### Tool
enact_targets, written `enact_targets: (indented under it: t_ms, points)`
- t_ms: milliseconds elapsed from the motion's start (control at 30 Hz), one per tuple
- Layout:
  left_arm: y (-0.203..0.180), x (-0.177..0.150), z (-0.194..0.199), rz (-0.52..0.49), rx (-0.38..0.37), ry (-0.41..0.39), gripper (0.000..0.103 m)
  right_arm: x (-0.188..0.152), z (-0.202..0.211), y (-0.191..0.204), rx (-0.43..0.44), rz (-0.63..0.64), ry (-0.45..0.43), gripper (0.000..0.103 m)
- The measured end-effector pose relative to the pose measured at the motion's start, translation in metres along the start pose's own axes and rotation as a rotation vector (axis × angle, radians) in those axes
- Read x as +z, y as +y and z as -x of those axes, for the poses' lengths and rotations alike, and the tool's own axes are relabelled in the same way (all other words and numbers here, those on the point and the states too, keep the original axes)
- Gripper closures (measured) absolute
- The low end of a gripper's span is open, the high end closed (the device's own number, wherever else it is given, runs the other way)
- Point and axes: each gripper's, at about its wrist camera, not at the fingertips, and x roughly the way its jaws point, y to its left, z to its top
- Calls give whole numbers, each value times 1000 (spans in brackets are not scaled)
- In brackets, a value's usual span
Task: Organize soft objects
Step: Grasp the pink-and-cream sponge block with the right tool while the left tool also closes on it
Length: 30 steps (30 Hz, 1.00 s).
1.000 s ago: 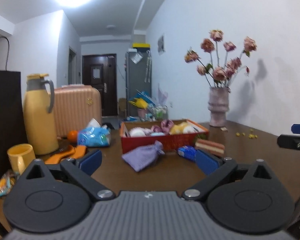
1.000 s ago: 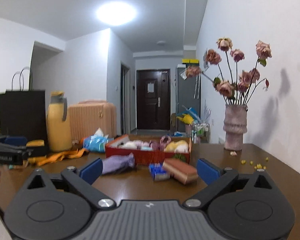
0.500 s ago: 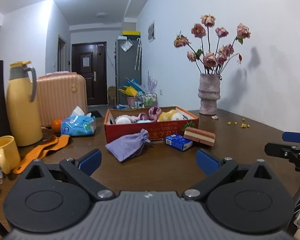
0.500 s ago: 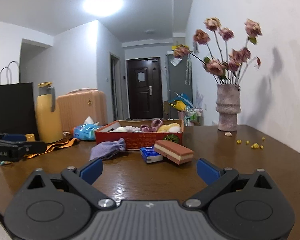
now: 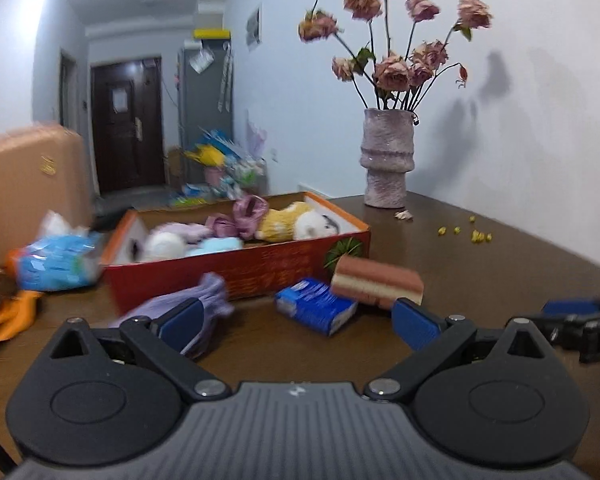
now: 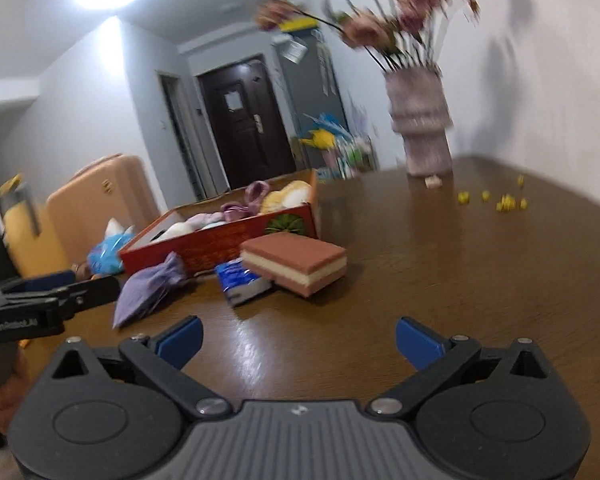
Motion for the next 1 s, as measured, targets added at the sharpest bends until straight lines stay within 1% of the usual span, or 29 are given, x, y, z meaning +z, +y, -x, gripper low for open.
enact_targets:
  t_ms: [33,67,100,133,167,200,233,267,300,367,400,433,467,500,567,600,667,800,933,1000]
  points:
    - [3,7,-18,37,-24,27,7,7,-12,-6,13,-37,4,2]
    - [5,12,-33,64,-44,49,16,13,-22,-11,24,-68,6,6]
    - [6,19,-51,84,-61,70,18,18,-32,-14,30,-92,9,8]
    - [5,23,-65,82,-70,78,21,25,-45,-18,35,-115,12,9]
    - [3,27,-80,70,-59,84,26,29,-54,-20,34,-128,14,12]
    - [0,30,-93,58,-43,88,28,35,-66,-21,31,-140,14,19]
    - [-2,33,-107,49,-43,90,32,39,-77,-23,36,-147,16,23]
    - [-3,34,-118,55,-54,101,36,43,-86,-24,38,-156,23,31]
    - [-3,36,-130,68,-76,118,37,46,-96,-25,38,-168,33,35]
    - [-4,37,-148,77,-85,152,45,50,-117,-28,27,-189,56,38]
    - [-5,36,-155,75,-86,165,47,50,-124,-30,22,-202,66,41]
    - [-5,35,-161,75,-100,176,52,50,-132,-33,26,-224,77,43]
    - [-5,34,-166,82,-116,191,59,48,-137,-35,31,-247,85,46]
    - [-3,32,-168,101,-142,194,62,46,-144,-39,35,-279,96,52]
    - [-1,30,-170,131,-200,200,77,41,-149,-43,61,-320,98,56]
    - [-1,29,-169,137,-215,195,79,40,-151,-43,67,-325,97,57]
    - [-4,28,-164,122,-211,180,80,41,-149,-40,63,-307,94,59]
    - [-7,34,-147,119,-182,165,79,45,-139,-34,63,-282,75,69]
    - [-10,41,-109,106,-162,115,80,50,-118,-29,117,-289,50,73]
    - [-12,40,-87,103,-153,90,80,52,-101,-23,142,-269,32,75]
